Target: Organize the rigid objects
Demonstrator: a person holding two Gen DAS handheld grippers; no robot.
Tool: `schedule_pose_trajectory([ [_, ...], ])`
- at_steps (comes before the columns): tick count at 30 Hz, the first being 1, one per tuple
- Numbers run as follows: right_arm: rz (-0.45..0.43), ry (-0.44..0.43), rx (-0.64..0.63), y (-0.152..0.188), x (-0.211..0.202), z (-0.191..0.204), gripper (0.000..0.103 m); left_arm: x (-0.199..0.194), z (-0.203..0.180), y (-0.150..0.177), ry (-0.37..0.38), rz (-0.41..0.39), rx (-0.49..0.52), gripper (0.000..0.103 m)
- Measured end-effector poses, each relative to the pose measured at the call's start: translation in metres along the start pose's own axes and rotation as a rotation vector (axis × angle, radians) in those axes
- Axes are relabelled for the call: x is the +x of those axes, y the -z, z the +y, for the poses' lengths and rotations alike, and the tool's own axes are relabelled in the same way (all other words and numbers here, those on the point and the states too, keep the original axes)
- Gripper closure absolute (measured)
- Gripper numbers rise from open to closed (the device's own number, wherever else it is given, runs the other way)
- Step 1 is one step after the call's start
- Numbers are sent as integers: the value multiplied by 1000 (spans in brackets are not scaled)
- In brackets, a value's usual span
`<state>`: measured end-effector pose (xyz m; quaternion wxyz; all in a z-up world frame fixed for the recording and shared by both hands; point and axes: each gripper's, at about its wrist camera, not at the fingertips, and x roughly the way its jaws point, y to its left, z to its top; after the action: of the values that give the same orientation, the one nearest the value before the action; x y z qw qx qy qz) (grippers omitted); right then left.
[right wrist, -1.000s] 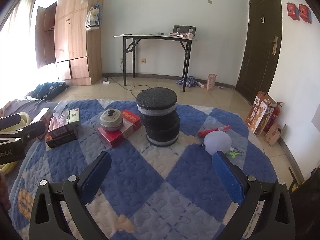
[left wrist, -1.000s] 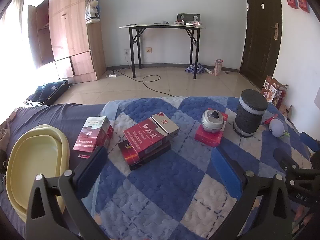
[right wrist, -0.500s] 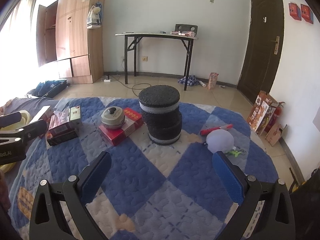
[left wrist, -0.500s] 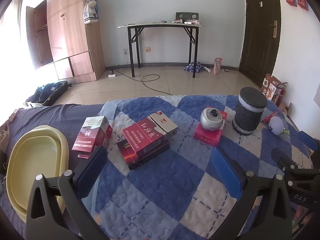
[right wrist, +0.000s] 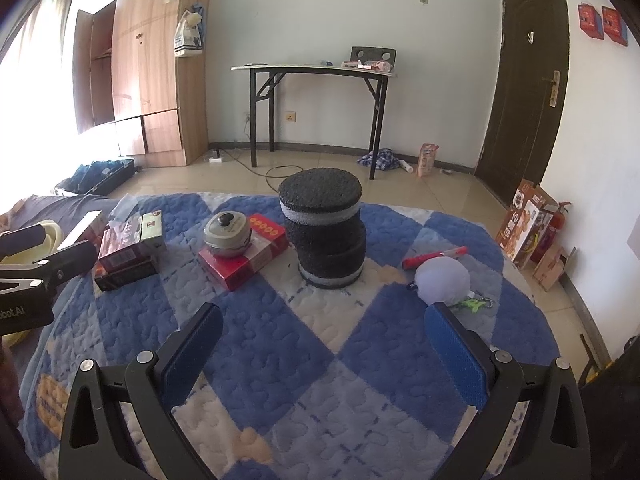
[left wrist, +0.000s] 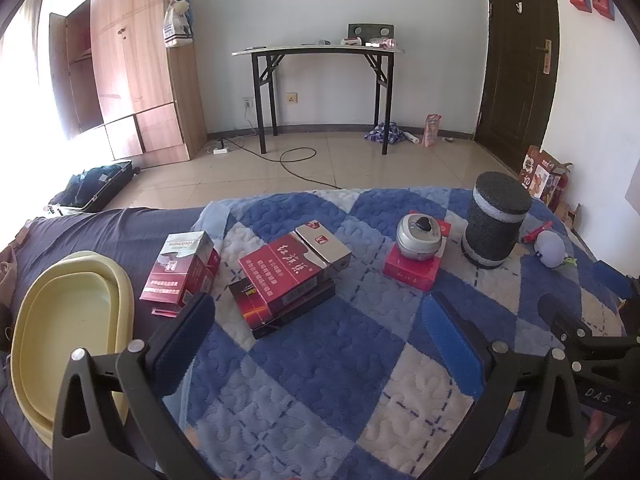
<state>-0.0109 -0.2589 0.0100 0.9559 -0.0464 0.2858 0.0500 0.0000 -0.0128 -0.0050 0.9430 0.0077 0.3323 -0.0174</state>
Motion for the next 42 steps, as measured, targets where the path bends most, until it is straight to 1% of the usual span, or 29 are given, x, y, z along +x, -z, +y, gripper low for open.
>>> schedule_pose_trajectory([
  [6, -9, -7, 14, 0, 2, -6, 0, 1, 2, -2, 0, 8, 17, 0],
  [8, -20, 24, 43, -2, 2, -20, 0, -1, 7, -3, -2, -5, 16, 0],
  [10, -36, 44, 84, -3, -2, -40, 0, -4, 15, -5, -36, -14, -9, 0],
  [11, -37, 51, 106, -4, -4, -52, 0, -6, 18, -8, -38, -19, -17, 0],
  [13, -45, 71, 168, -5, -9, -81, 0, -16, 22, -14, -7, -34, 0, 0],
  [15, -55, 88, 221, -4, -13, -103, 0, -29, 29, -22, -3, -54, 22, 0],
  [17, -56, 102, 270, -2, -17, -126, 0, -36, 42, -35, 7, -35, 31, 0],
  [19, -58, 121, 325, 2, -18, -143, 0, -32, 54, -47, 66, 7, 2, 0],
  [21, -52, 112, 358, 6, -14, -151, 0, -17, 60, -59, 80, 36, -85, 0],
  [22, -51, 88, 368, 7, -10, -153, 0, -8, 58, -62, 126, 37, -98, 0],
  [23, -49, 75, 377, 9, -6, -155, 0, 6, 53, -63, 192, 50, -83, 0],
  [24, -42, 73, 390, 11, 0, -159, 0, 20, 48, -61, 212, 68, -75, 0],
  [26, -15, 97, 406, 12, 12, -162, 0, 51, 43, -52, 194, 119, -87, 0],
  [28, -8, 122, 398, 12, 23, -160, 0, 77, 42, -49, 165, 191, -107, 0],
  [29, -10, 126, 395, 11, 29, -158, 0, 85, 43, -47, 171, 211, -135, 0],
  [31, -5, 121, 395, 7, 45, -153, 0, 92, 44, -44, 199, 220, -179, 0],
  [33, 13, 119, 377, 3, 61, -149, 0, 92, 42, -43, 216, 211, -178, 0],
  [35, 26, 149, 331, 1, 78, -141, 0, 92, 42, -43, 203, 210, -168, 0],
  [36, 27, 168, 310, 1, 86, -137, 0, 96, 45, -44, 188, 217, -178, 0],
  [37, 25, 168, 294, 2, 92, -135, 0, 97, 49, -43, 182, 226, -202, 0],
  [40, 64, 134, 263, 1, 112, -129, 0, 106, 67, -39, 207, 275, -338, 0],
  [42, 49, 136, 239, -2, 116, -126, 0, 111, 74, -36, 216, 298, -429, 0],
])
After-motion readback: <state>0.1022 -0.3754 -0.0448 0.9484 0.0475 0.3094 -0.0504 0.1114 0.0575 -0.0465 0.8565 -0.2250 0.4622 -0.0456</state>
